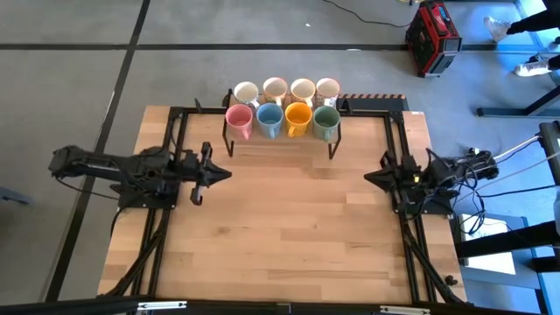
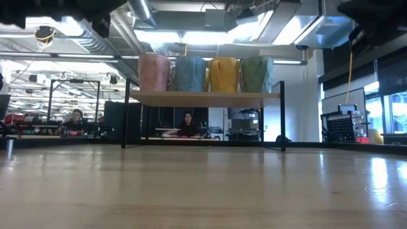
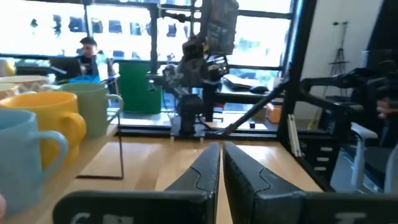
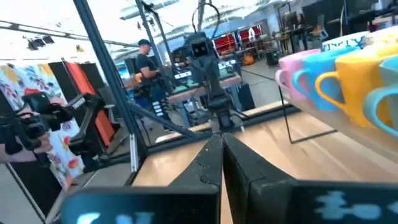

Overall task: Place coffee mugs
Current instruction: Return to Home Position

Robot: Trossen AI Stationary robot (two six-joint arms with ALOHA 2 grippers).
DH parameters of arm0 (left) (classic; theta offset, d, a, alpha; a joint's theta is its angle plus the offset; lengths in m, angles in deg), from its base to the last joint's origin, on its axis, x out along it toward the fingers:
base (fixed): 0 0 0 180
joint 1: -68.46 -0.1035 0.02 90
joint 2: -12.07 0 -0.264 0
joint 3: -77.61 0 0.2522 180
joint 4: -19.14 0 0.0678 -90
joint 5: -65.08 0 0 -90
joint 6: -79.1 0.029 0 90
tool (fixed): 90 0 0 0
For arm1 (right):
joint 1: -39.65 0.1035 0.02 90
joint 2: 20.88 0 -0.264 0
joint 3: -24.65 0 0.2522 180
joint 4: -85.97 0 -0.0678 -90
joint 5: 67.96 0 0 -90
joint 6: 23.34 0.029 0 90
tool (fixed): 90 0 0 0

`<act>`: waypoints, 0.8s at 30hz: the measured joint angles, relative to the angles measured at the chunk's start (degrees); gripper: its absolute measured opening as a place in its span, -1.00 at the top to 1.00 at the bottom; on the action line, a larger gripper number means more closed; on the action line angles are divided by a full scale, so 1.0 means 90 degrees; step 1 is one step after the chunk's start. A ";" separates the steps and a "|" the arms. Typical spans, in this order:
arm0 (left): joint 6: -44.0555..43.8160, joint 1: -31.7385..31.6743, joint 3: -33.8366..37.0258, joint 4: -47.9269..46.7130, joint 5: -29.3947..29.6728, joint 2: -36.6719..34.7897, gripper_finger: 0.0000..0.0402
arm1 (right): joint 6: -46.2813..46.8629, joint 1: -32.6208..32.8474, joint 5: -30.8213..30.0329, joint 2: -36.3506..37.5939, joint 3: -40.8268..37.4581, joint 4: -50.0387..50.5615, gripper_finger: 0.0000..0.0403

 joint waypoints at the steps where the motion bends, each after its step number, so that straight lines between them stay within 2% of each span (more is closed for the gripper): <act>1: 0.0027 -0.0044 0.0140 0.0136 -0.0102 -0.0038 0.92 | -0.0049 0.0000 0.0000 0.0170 -0.0135 -0.0030 0.99; 6: -0.0043 -0.0284 0.0708 0.0694 -0.0306 -0.0210 0.92 | -0.0132 0.0000 -0.0100 0.0301 -0.0699 -0.0416 0.99; 12: -0.0230 -0.0624 0.1252 0.1213 -0.0322 -0.0436 0.92 | -0.0461 -0.0021 -0.0117 0.0302 -0.1500 -0.1715 0.99; 16: -0.0390 -0.0926 0.1591 0.1232 -0.0694 -0.0746 0.92 | -0.0556 -0.0172 -0.0237 0.0265 -0.1498 -0.1437 0.99; 20: -0.0680 -0.1219 0.2049 0.1263 -0.0745 -0.1363 0.92 | -0.0635 -0.0379 -0.0241 0.0299 -0.1498 -0.1498 0.99; 24: -0.0842 -0.1388 0.2149 0.0587 -0.0797 -0.2127 0.92 | -0.0591 -0.0466 -0.0287 0.0302 -0.1498 -0.1403 0.99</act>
